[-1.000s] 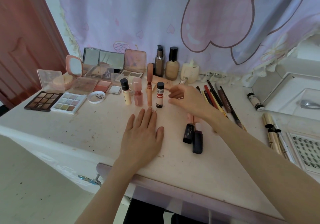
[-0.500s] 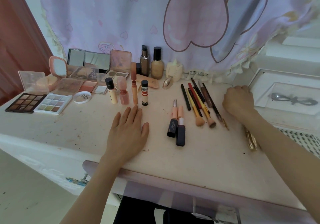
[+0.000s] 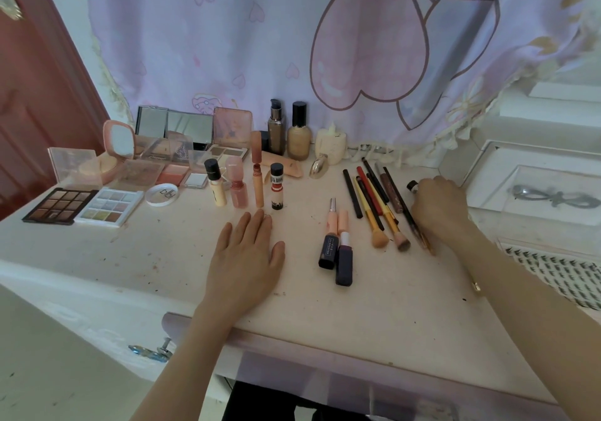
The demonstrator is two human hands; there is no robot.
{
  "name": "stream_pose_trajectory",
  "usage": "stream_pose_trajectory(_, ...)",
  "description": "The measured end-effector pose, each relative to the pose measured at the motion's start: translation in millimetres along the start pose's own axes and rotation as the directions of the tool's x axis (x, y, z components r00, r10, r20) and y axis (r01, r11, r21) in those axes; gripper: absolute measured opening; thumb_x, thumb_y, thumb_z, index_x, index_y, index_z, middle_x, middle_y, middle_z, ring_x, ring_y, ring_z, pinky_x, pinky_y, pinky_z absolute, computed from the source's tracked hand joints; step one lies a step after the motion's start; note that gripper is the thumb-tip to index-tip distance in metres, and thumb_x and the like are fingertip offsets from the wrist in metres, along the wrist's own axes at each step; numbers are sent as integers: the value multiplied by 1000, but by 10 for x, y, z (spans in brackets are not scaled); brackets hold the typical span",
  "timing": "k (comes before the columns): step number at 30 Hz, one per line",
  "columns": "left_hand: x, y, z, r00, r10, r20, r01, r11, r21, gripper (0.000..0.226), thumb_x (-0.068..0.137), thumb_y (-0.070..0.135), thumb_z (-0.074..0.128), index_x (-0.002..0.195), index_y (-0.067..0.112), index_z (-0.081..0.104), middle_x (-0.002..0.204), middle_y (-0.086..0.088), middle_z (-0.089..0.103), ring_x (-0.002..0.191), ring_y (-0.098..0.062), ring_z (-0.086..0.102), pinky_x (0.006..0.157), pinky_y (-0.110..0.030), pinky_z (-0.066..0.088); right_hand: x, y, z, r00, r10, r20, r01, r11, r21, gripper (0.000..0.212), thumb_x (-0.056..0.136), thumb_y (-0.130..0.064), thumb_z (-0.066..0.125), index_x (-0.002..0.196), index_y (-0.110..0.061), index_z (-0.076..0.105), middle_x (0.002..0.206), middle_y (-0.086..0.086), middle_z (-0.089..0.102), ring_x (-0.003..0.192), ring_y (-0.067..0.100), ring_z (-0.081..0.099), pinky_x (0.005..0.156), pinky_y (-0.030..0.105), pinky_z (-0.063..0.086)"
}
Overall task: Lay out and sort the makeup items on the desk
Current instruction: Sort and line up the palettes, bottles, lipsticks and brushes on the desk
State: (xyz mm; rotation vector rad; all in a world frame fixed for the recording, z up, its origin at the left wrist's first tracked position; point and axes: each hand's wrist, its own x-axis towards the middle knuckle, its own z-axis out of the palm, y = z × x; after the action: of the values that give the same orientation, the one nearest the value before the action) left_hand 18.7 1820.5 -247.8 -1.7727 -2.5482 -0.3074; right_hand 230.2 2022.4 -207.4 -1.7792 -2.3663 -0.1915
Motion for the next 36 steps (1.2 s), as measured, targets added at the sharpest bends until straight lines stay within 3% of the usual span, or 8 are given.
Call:
stream_pose_trajectory(6, -41, -10, -64, 993, -3, -118, -23, 976, -218, 54, 95, 47, 23, 143, 23, 31, 151, 4, 28, 140, -12, 22, 114, -29, 9, -147, -189, -325, 998, -47, -38, 60, 729, 682, 31, 96, -21, 48, 125, -12, 58, 108, 8, 60, 90, 19, 61, 82, 24, 44)
stream_pose_trajectory(11, -134, 153, -245, 947, 2, -321, -193, 804, -563, 61, 85, 47, 51, 138, 32, 27, 124, 20, 37, 105, 1, 45, 84, -18, 38, -599, -582, -674, 895, -336, 293, -195, 295, 935, 17, 88, -16, 61, 99, -4, 64, 69, -2, 66, 53, 8, 48, 50, 16, 41)
stream_pose_trajectory(15, -184, 220, -213, 894, 155, -422, -391, 730, -561, 43, 86, 51, 44, 124, 39, 28, 105, 8, 53, 81, -5, 53, 71, -15, 47, -802, -824, -754, 737, -541, 404, -286, 291, 913, 28, 94, -32, 49, 80, -10, 60, 55, -4, 51, 44, 8, 33, 43, 17, 28)
stream_pose_trajectory(21, -186, 141, -278, 841, 136, -524, -444, 727, -524, 19, 91, 39, 36, 106, 27, 38, 86, 21, 41, 74, 8, 45, 65, -7, 39, -921, -986, -785, 675, -534, 509, -436, 268, 859, 35, 98, -41, 38, 81, -13, 48, 46, -8, 26, 38, 8, 19, 36, 17, 19)
stream_pose_trajectory(25, -183, 112, -257, 865, 83, -495, -369, 773, -516, 19, 94, 44, 24, 88, 30, 36, 74, 15, 37, 63, -1, 41, 57, -11, 35, -997, -1158, -719, 815, -400, 418, -372, 192, 908, 31, 100, -27, 35, 75, -12, 44, 44, -6, 32, 33, 5, 25, 34, 17, 23)
stream_pose_trajectory(28, -214, 144, -241, 907, 8, -420, -291, 733, -614, 27, 89, 46, 18, 72, 31, 32, 59, 9, 33, 54, -8, 38, 49, -16, 31, -1041, -1233, -601, 925, -341, 166, -53, 317, 947, 29, 98, -22, 35, 73, -11, 44, 59, 10, 42, 45, 8, 32, 42, 21, 29)
stream_pose_trajectory(32, -235, 179, -251, 939, -149, -311, -155, 621, -768, 34, 96, 31, 24, 63, 23, 30, 49, 8, 30, 44, -10, 27, 45, -22, 21, -1121, -1261, -534, 898, -420, -133, 332, 445, 832, 30, 98, -26, 34, 71, -15, 41, 71, 19, 55, 50, 12, 33, 48, 30, 32)
stream_pose_trajectory(36, -194, 84, -350, 957, -113, -267, -165, 543, -823, 30, 91, 52, 37, 78, 29, 51, 58, 8, 50, 53, -6, 45, 51, -16, 38, -1055, -1279, -519, 940, -342, 21, 95, 320, 943, 33, 97, -26, 40, 80, 0, 50, 60, 9, 46, 50, 9, 34, 47, 25, 30)
